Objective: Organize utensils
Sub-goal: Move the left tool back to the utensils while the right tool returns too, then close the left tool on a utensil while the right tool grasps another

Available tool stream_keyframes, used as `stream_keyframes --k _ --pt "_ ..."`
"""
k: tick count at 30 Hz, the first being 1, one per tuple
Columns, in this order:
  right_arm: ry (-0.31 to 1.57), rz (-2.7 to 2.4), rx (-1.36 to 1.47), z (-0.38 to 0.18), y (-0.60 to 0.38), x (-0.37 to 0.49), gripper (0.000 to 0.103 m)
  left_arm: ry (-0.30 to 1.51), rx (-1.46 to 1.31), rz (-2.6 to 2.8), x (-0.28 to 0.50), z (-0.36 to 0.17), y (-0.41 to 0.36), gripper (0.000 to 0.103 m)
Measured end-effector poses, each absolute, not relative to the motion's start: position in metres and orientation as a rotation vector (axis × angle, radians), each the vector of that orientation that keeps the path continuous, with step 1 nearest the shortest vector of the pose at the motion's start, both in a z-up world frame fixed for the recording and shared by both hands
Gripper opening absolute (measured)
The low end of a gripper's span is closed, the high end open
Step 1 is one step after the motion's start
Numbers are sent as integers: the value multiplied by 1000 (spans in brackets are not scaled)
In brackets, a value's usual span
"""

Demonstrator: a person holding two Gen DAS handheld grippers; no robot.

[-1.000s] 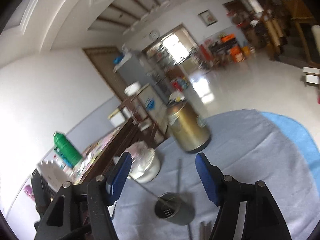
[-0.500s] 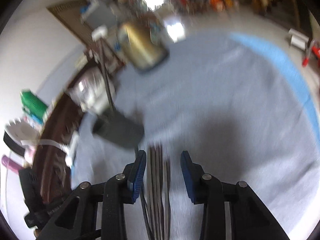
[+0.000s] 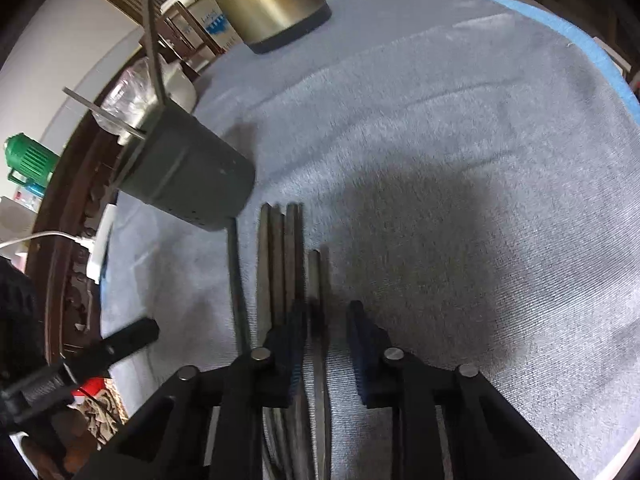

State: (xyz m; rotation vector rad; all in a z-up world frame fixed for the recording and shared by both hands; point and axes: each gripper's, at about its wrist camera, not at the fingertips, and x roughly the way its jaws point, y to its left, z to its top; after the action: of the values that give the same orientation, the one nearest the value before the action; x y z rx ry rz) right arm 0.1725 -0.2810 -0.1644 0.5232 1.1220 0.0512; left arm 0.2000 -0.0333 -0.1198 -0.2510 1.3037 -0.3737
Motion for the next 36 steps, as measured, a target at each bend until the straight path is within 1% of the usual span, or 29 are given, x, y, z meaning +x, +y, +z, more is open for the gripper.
stream_keyframes --k 5,9,10,12,20,22,24,25,30,34,36 --pt "1119 22 506 -166 -285 172 12 1317 -260 -366 215 -128 -50 49" --pt "1113 30 534 -168 -294 167 12 1327 -245 -369 223 -135 -66 48" --pt "1109 34 538 -169 -295 166 12 1327 -233 -360 226 -137 -70 47" --pt "1105 37 538 -169 -298 164 12 1331 -226 -346 231 -142 -73 40" --pt "1093 59 563 -171 -300 164 11 1307 -204 -339 239 -143 -95 39" --pt "1092 61 559 -170 -301 163 11 1296 -178 -334 239 -143 -100 29" --pt "1092 59 549 -171 -300 164 10 1293 -179 -349 240 -144 -103 14" --pt "1091 57 541 -170 -299 164 10 1294 -188 -369 240 -144 -104 10" --pt "1101 50 509 -169 -295 163 10 1311 -94 -391 236 -146 -107 3" --pt "1115 19 445 -165 -291 163 10 1323 -91 -407 235 -143 -86 3" --pt "1122 18 446 -165 -290 164 10 1326 -149 -417 237 -142 -77 3"
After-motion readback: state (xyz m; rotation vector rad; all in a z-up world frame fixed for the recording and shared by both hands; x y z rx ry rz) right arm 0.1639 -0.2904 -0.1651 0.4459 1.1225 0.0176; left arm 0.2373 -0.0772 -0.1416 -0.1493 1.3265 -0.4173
